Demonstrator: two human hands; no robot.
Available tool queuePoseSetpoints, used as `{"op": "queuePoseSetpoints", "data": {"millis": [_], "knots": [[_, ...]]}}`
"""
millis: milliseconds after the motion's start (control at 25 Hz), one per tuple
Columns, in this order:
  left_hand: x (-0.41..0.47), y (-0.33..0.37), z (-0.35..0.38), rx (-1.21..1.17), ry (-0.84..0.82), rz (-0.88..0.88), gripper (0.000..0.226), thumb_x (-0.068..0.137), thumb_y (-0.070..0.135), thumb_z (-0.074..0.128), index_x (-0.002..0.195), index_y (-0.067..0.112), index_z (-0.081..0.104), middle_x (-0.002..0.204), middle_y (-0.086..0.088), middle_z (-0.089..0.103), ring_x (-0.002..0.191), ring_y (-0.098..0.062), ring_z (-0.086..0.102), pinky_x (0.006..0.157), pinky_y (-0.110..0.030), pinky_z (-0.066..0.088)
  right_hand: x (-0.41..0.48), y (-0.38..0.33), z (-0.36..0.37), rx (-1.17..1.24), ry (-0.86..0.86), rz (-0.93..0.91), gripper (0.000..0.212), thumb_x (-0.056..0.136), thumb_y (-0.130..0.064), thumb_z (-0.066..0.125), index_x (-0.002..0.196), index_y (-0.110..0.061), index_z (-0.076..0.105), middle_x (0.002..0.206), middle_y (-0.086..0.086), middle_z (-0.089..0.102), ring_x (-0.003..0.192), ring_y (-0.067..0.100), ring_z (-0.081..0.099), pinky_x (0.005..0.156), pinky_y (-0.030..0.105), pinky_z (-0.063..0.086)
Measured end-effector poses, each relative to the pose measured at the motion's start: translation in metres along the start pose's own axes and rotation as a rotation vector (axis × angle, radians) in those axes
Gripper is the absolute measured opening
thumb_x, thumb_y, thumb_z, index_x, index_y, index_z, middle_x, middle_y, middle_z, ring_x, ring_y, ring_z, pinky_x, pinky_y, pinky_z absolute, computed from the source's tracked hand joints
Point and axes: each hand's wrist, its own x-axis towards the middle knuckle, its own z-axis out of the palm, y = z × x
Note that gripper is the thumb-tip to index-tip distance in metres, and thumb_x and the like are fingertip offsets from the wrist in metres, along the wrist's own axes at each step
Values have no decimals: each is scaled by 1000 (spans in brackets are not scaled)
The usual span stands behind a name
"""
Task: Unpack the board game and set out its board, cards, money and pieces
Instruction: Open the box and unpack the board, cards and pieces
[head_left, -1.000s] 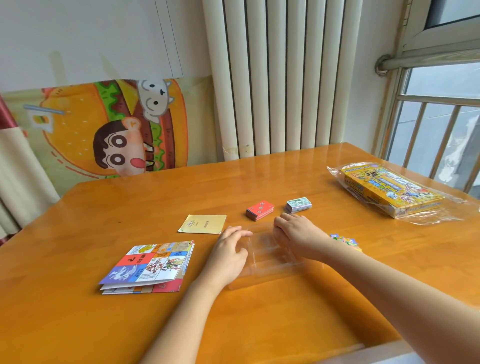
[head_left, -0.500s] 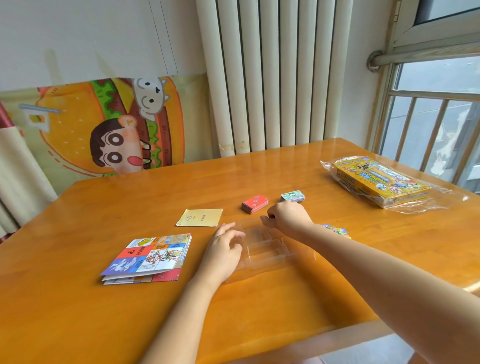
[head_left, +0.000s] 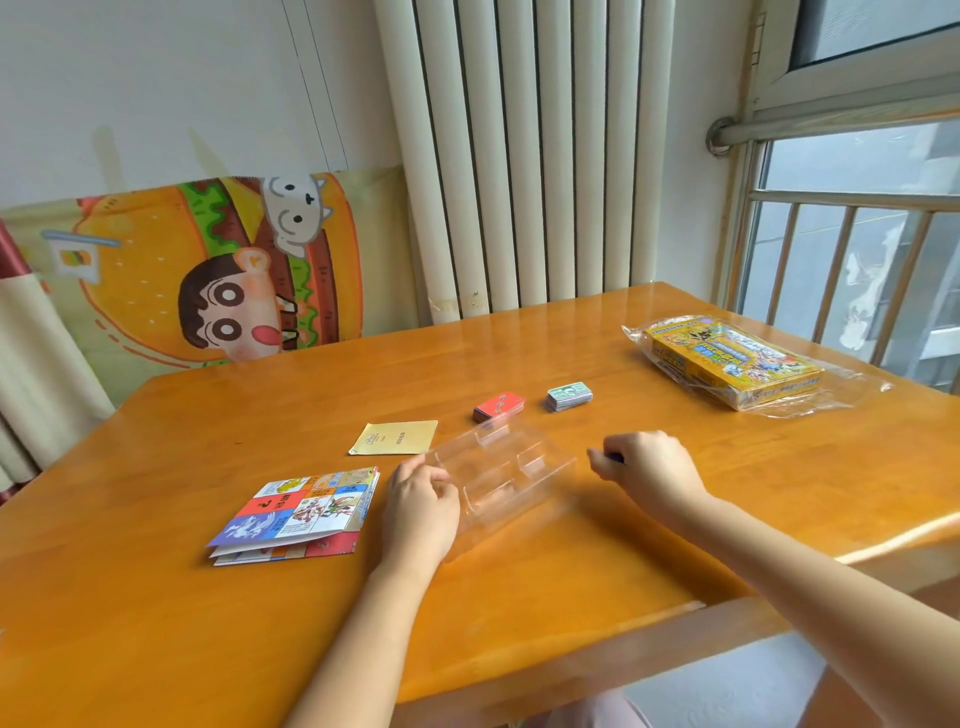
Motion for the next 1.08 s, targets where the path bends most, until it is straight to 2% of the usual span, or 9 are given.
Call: {"op": "queuePoseSetpoints", "data": {"millis": [160,320,440,640,760,840,920,1000,1080], "knots": [[-3,3,1,158,143,-19,31,91,21,48,114,9,65,138,-6,48,130,-21,37,109,-31,26,-12,-4,11,-154,-87,-131,33,96,-46,44,76,-20,47,72,2,49,80,25,60,58,27,30],[-6,4,-1,172,166,-7,32,93,24,45,113,10,66,136,-7,50,129,-23,37,108,-32,24,-15,3,18,-24,-92,-289,27,95,-40,47,82,-17,53,87,4,57,86,24,57,66,30,38],[-8,6,-4,123,179,20,30,94,20,45,107,7,68,131,-10,54,126,-23,40,107,-33,25,-19,6,20,55,-64,-417,19,92,-35,49,88,-17,54,92,0,51,87,18,46,76,29,42],[-19,4,-7,109,187,66,35,97,25,42,106,3,67,125,-11,56,119,-23,45,101,-32,31,-18,10,23,116,-90,-458,10,93,-28,52,95,-18,55,100,0,51,91,19,48,81,31,45],[-23,5,-15,123,107,55,45,100,36,35,102,4,66,126,-9,55,118,-22,46,97,-29,33,-16,12,25,104,-58,-418,11,93,-26,51,93,-15,56,99,1,53,92,20,50,81,31,45],[-25,6,-22,144,33,53,53,98,48,33,106,8,66,132,-8,51,125,-21,42,100,-28,31,-14,13,25,85,-43,-390,13,93,-26,52,90,-15,57,98,2,54,92,20,50,80,29,43],[-30,8,-27,190,-54,87,61,91,62,35,118,13,60,141,-5,42,133,-20,32,108,-30,26,-11,14,23,65,-34,-362,14,94,-27,52,90,-14,57,97,2,54,92,19,49,79,27,40],[-36,10,-31,274,-155,194,74,81,72,43,133,19,48,146,-1,33,139,-19,23,114,-33,21,-9,15,22,52,-35,-355,14,94,-27,51,92,-14,57,96,2,55,91,19,48,78,27,39],[-39,14,-34,350,-240,301,78,78,69,54,139,24,39,142,3,33,137,-17,24,113,-32,23,-8,13,21,33,-34,-354,14,95,-27,50,93,-15,57,96,2,57,92,20,49,78,28,41]]}}
